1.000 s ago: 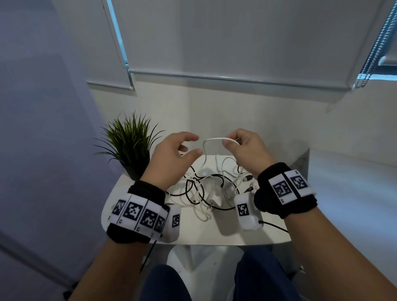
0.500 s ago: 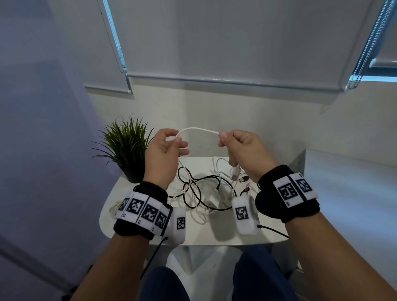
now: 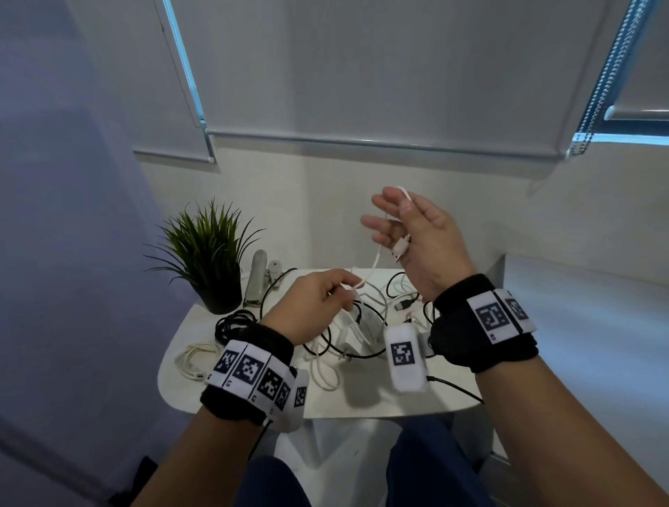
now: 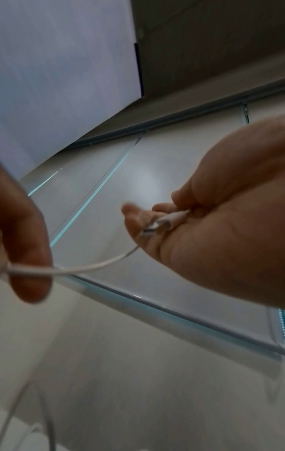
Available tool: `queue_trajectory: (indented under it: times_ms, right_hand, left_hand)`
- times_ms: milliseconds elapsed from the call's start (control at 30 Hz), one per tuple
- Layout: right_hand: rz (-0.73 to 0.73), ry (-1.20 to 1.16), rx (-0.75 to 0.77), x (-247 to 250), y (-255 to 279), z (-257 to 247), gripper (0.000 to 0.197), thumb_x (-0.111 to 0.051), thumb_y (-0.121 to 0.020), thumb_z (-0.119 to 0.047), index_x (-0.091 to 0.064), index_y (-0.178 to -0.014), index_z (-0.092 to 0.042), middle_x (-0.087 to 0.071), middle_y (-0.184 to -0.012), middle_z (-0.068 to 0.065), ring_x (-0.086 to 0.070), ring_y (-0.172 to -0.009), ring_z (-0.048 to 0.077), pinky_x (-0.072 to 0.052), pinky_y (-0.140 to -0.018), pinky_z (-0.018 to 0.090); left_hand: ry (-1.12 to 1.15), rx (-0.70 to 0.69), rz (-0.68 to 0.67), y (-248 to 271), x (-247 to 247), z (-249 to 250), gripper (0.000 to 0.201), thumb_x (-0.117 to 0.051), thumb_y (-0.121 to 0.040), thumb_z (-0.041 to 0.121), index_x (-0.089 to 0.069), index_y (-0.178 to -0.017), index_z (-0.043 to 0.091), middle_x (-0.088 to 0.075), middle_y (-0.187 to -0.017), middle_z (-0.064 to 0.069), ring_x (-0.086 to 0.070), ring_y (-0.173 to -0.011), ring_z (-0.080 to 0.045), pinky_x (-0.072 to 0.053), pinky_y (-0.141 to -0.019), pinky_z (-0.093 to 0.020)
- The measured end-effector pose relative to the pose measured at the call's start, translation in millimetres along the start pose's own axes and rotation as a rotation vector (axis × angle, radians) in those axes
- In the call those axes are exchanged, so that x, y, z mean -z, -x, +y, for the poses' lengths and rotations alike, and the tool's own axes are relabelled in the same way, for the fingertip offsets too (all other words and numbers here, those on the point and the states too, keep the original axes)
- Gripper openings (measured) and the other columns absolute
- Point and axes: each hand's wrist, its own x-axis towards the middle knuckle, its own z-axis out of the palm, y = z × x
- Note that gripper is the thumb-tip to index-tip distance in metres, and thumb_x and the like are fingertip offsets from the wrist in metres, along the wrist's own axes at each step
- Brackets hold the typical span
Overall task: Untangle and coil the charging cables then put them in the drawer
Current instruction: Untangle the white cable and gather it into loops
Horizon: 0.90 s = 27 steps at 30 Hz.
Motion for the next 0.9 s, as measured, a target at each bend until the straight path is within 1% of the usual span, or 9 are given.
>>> queue_trajectory:
  times_ms: [133, 233, 300, 367, 467, 600, 733, 833, 900]
  right_hand:
    - [0.045, 0.469, 0.077, 6.8, -2.5, 9.4, 0.028, -0.045, -0.100, -0.014, -0.058, -0.124, -0.012, -0.060, -0.122, -0.005, -0.054, -0.115, 0.008, -0.041, -0.100, 0.019]
    - [-0.073, 0.762, 0.104, 7.7, -0.4, 11.3, 0.031, -0.046, -0.099, -0.016, -0.057, -0.128, -0.012, -0.058, -0.122, -0.008, -0.049, -0.114, -0.002, -0.035, -0.093, 0.008]
    - [-0.129, 0.824, 0.058, 7.8, 1.9, 14.3, 0.027, -0.045, -0.099, -0.018, -0.061, -0.121, -0.017, -0.068, -0.099, -0.006, -0.060, -0.090, -0.003, -0.041, -0.075, 0.008]
    - [-0.163, 0.803, -0.006, 8.7, 5.7, 17.8, 0.021, -0.043, -0.100, -0.021, -0.064, -0.105, -0.024, -0.063, -0.063, -0.008, -0.055, -0.054, -0.001, -0.038, -0.057, 0.012]
    - [-0.213, 0.745, -0.095, 8.4, 12.5, 17.7, 0.032, -0.042, -0.100, -0.035, -0.067, -0.084, -0.021, -0.049, -0.044, -0.019, -0.043, -0.047, 0.000, -0.039, -0.059, 0.022]
    - [-0.268, 0.700, -0.072, 1.8, 17.4, 10.9, 0.044, -0.046, -0.098, -0.036, -0.057, -0.059, -0.019, -0.039, -0.044, -0.011, -0.035, -0.045, 0.010, -0.033, -0.050, 0.022]
    - [-0.191, 0.431, -0.102, -0.2, 13.7, 3.5, 0.043, -0.042, -0.100, -0.030, -0.050, -0.061, -0.014, -0.046, -0.046, -0.003, -0.036, -0.041, 0.011, -0.031, -0.041, 0.018]
    - [-0.167, 0.183, -0.092, -2.5, 13.4, -5.0, 0.039, -0.039, -0.102, -0.026, -0.052, -0.067, -0.012, -0.063, -0.060, 0.004, -0.051, -0.043, 0.014, -0.037, -0.043, 0.022]
    - [-0.172, 0.012, -0.081, -3.5, 13.1, -7.0, 0.035, -0.037, -0.102, -0.021, -0.057, -0.076, -0.008, -0.071, -0.082, 0.012, -0.067, -0.062, 0.021, -0.048, -0.054, 0.030]
  left_hand:
    - [0.064, -0.084, 0.050, 3.1, 7.9, 10.5, 0.010, -0.061, -0.091, 0.021, -0.066, -0.084, 0.018, -0.052, -0.057, 0.014, -0.043, -0.052, 0.000, -0.038, -0.059, -0.016]
    - [0.097, -0.188, 0.126, 2.9, 16.7, 23.1, 0.012, -0.061, -0.091, 0.019, -0.065, -0.080, 0.015, -0.048, -0.054, 0.016, -0.038, -0.048, 0.001, -0.033, -0.052, -0.013]
    - [0.081, -0.262, 0.224, 0.7, 23.4, 28.1, 0.013, -0.061, -0.090, 0.024, -0.063, -0.079, 0.018, -0.049, -0.057, 0.016, -0.039, -0.052, 0.000, -0.034, -0.054, -0.018]
    - [0.065, -0.272, 0.379, -4.3, 31.6, 27.6, 0.013, -0.060, -0.090, 0.026, -0.062, -0.077, 0.024, -0.052, -0.060, 0.015, -0.042, -0.056, 0.000, -0.036, -0.056, -0.021]
    - [0.077, -0.250, 0.549, -12.7, 42.5, 22.4, 0.013, -0.062, -0.090, 0.022, -0.062, -0.077, 0.026, -0.058, -0.072, 0.010, -0.050, -0.066, -0.001, -0.041, -0.066, -0.021]
    - [0.071, -0.166, 0.636, -20.8, 42.3, 13.3, 0.009, -0.062, -0.090, 0.023, -0.069, -0.085, 0.021, -0.065, -0.079, 0.006, -0.057, -0.075, -0.007, -0.049, -0.074, -0.029]
    - [0.043, -0.045, 0.545, -22.9, 30.7, 1.7, 0.019, -0.058, -0.093, 0.023, -0.072, -0.104, 0.019, -0.070, -0.097, 0.003, -0.061, -0.089, -0.011, -0.051, -0.088, -0.032]
    - [-0.023, -0.016, 0.411, -17.1, 17.0, 2.5, 0.024, -0.055, -0.095, 0.020, -0.068, -0.115, 0.021, -0.070, -0.103, 0.000, -0.060, -0.090, -0.008, -0.043, -0.091, -0.014]
    - [-0.112, 0.009, 0.287, -12.6, 9.1, 6.9, 0.027, -0.052, -0.096, 0.018, -0.064, -0.121, 0.020, -0.066, -0.100, 0.004, -0.053, -0.085, 0.002, -0.028, -0.081, 0.006]
